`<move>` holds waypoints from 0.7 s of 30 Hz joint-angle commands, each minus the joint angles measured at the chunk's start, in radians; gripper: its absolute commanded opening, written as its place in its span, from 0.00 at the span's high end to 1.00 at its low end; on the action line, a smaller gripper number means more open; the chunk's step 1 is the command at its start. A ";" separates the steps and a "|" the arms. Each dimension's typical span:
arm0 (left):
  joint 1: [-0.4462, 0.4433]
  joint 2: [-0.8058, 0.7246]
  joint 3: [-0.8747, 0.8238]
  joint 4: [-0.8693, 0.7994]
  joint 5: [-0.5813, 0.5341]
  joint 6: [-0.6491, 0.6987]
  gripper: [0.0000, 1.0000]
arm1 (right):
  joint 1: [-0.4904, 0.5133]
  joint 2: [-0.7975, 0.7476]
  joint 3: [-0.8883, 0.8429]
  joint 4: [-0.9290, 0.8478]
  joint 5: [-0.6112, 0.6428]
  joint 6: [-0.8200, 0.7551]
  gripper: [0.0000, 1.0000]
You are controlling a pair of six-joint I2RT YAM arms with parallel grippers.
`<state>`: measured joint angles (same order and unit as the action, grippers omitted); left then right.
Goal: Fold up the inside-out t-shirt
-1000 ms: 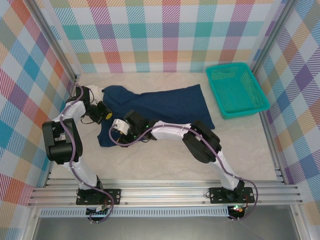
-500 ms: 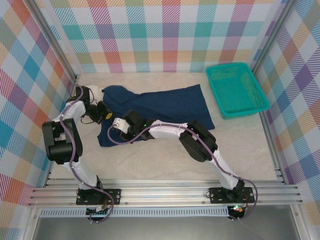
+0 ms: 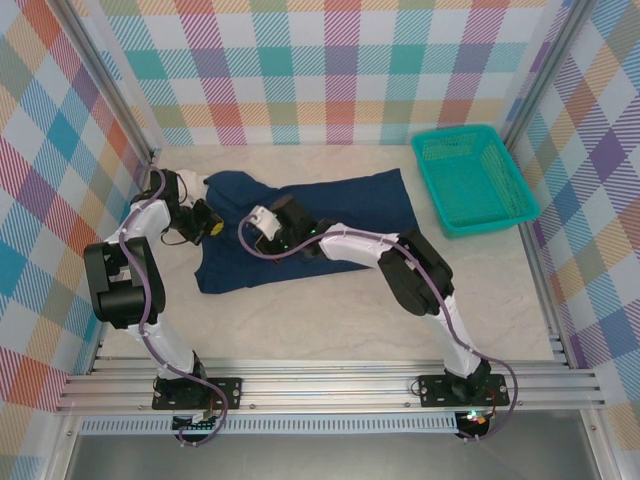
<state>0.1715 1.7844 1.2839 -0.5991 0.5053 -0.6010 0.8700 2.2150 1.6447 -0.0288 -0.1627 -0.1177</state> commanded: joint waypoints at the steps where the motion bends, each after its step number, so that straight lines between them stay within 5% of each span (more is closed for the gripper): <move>1: -0.012 0.017 0.037 -0.004 -0.017 -0.022 1.00 | -0.013 -0.005 0.042 0.002 -0.038 0.057 0.97; 21: -0.038 0.164 0.168 0.011 -0.058 -0.076 0.97 | -0.094 0.111 0.219 -0.099 0.032 0.093 0.92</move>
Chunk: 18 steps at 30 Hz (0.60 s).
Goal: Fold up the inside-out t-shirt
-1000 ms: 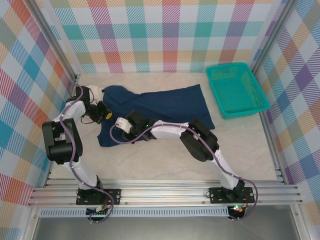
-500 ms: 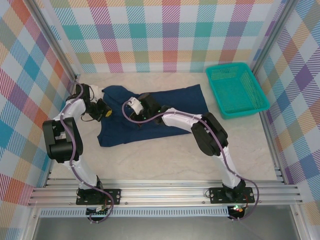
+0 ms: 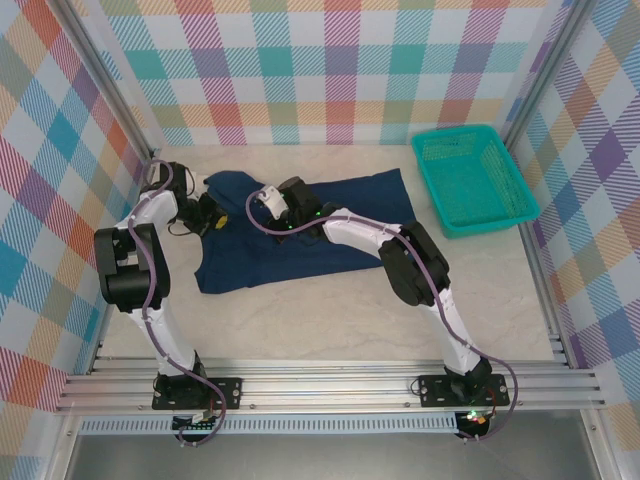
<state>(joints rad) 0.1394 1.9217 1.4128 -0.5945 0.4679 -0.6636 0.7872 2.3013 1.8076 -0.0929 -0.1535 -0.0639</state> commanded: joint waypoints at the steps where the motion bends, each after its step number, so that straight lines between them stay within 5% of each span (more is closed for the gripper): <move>1: -0.007 0.034 0.047 0.008 -0.021 -0.017 0.96 | -0.014 0.035 0.075 -0.051 0.036 0.051 0.91; 5: -0.007 0.069 0.094 0.015 -0.035 -0.027 0.92 | -0.023 0.135 0.279 -0.225 0.158 0.143 0.83; 10: -0.006 0.076 0.154 0.001 -0.087 -0.032 0.66 | -0.056 0.236 0.501 -0.398 0.193 0.260 0.64; 14: -0.004 -0.008 0.121 0.007 -0.149 -0.036 0.51 | -0.062 0.117 0.361 -0.352 0.158 0.238 0.56; 18: -0.011 -0.230 -0.071 0.096 -0.174 -0.063 0.41 | -0.091 -0.147 0.019 -0.328 0.155 0.193 0.54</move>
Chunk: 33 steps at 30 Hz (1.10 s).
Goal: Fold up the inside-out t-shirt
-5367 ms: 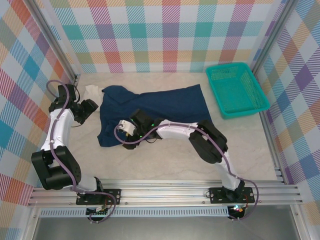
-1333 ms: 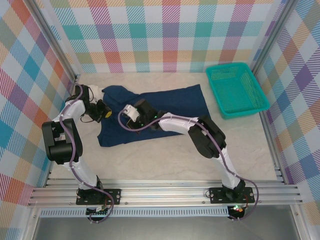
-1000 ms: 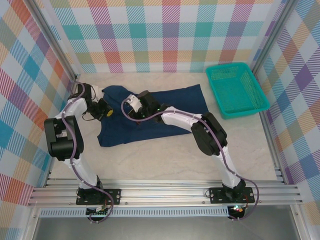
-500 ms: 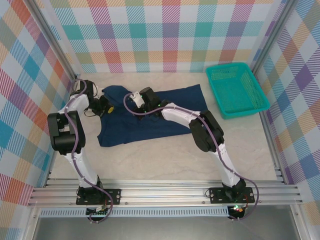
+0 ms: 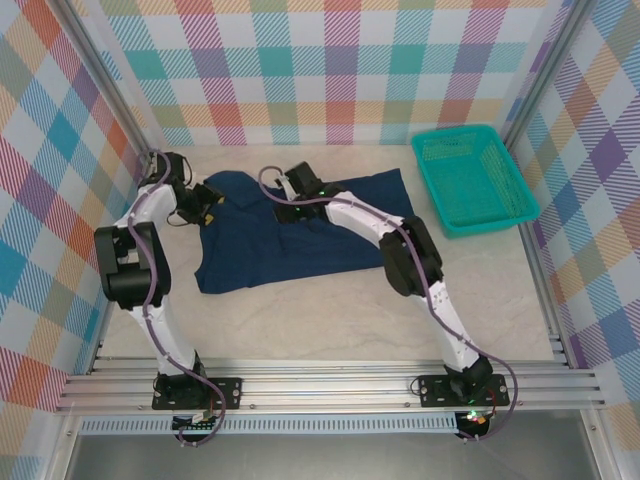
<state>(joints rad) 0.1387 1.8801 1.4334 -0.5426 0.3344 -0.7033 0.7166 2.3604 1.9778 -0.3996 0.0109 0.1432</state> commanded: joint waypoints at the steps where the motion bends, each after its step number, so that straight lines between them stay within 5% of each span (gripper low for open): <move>1: -0.016 -0.246 -0.155 0.071 -0.036 -0.027 0.40 | -0.040 -0.269 -0.232 -0.031 -0.013 -0.015 0.54; 7: -0.132 -0.497 -0.506 0.134 -0.022 0.001 0.38 | -0.256 -0.593 -0.653 -0.161 -0.052 -0.023 0.49; 14: -0.174 -0.485 -0.620 0.147 -0.103 0.101 0.37 | -0.398 -0.518 -0.697 -0.215 0.038 -0.051 0.52; 23: -0.152 -0.382 -0.645 0.187 -0.178 0.167 0.35 | -0.423 -0.388 -0.641 -0.334 0.132 -0.021 0.58; 33: -0.153 -0.387 -0.740 0.191 -0.160 0.158 0.35 | -0.420 -0.499 -0.821 -0.414 0.134 0.054 0.67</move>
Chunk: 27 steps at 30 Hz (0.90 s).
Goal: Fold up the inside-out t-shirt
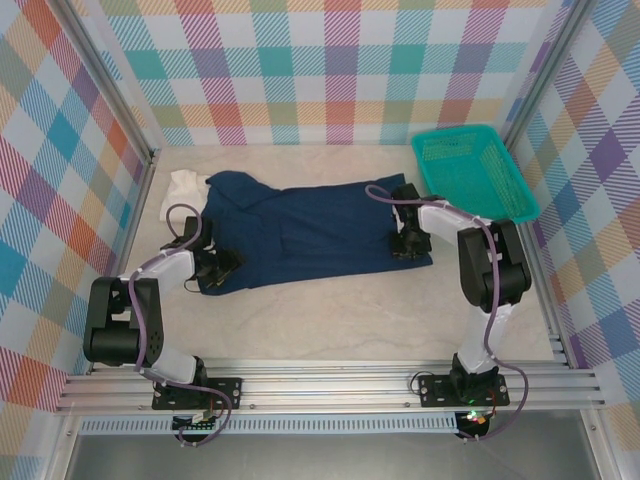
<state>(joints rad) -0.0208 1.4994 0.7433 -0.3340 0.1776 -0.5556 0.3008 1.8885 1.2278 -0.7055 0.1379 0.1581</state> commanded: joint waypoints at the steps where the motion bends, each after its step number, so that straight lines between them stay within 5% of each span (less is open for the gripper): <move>1: 0.005 -0.010 -0.067 -0.017 0.001 0.007 0.35 | -0.001 -0.039 -0.090 -0.108 0.001 0.046 0.67; 16: -0.025 -0.167 -0.306 -0.042 0.079 -0.139 0.36 | 0.038 -0.183 -0.301 -0.100 -0.014 0.183 0.67; 27: -0.044 -0.561 -0.425 -0.270 -0.009 -0.236 0.35 | 0.038 -0.239 -0.362 -0.151 0.035 0.297 0.66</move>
<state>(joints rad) -0.0551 0.9668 0.3649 -0.3996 0.2226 -0.7383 0.3355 1.6325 0.9073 -0.7635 0.1318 0.4023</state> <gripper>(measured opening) 0.647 0.338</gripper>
